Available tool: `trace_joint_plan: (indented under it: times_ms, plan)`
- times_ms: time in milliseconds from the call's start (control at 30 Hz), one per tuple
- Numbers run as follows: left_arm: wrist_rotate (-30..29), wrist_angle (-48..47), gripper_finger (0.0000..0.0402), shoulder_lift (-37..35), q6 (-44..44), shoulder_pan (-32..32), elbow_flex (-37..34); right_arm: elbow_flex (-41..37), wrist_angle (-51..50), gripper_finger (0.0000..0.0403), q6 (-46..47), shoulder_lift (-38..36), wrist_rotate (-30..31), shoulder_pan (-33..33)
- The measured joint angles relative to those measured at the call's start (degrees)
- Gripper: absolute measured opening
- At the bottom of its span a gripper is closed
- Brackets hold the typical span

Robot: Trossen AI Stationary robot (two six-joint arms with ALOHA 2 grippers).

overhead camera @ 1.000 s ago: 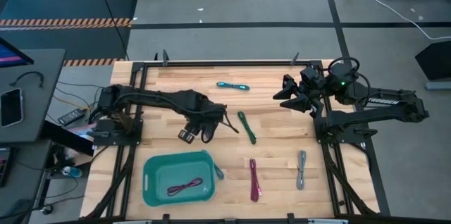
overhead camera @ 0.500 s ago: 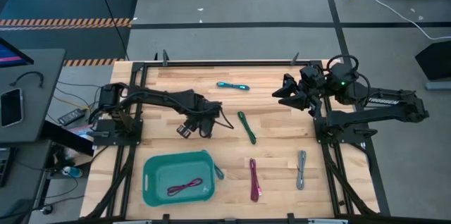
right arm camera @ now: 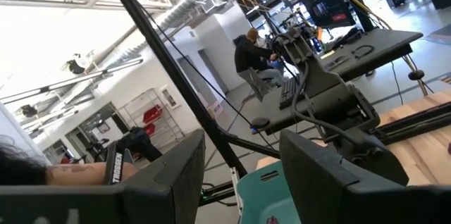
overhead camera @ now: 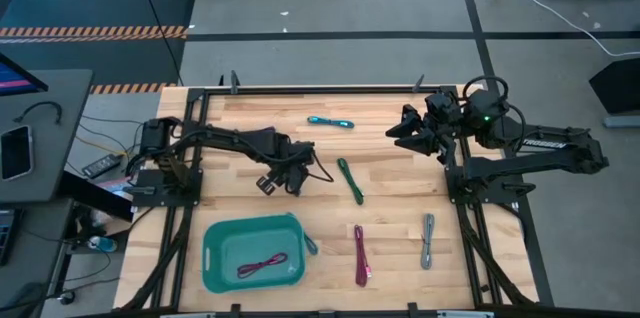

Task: Pick and place USB-C Cables
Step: Put the bottom blue charger cable into the bin

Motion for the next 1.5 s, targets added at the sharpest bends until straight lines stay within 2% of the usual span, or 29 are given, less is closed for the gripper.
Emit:
trace_joint_plan:
  times_ms: [467,700,1267,1400,1500]
  plan:
    - [0.27,0.68,0.0160,1.74,1.76,4.50,-0.07,0.00,0.01,0.0189,0.01,0.00,0.24,-0.01]
    - [1.44,1.58,0.0160,4.61,1.74,3.98,-0.04,0.00,0.02,0.0189,0.14,0.02,0.26,-0.01]
    - [2.45,1.22,0.0158,5.13,1.06,3.59,-0.01,0.00,0.00,0.0189,0.06,0.02,0.44,0.00]
    - [2.65,-0.06,0.0125,7.04,-0.72,3.59,0.30,0.00,0.02,0.0189,0.03,0.02,0.48,-0.01]
    - [3.47,-1.18,0.0072,8.71,-2.50,3.48,0.42,0.00,0.13,0.0189,0.35,0.02,0.46,0.02]
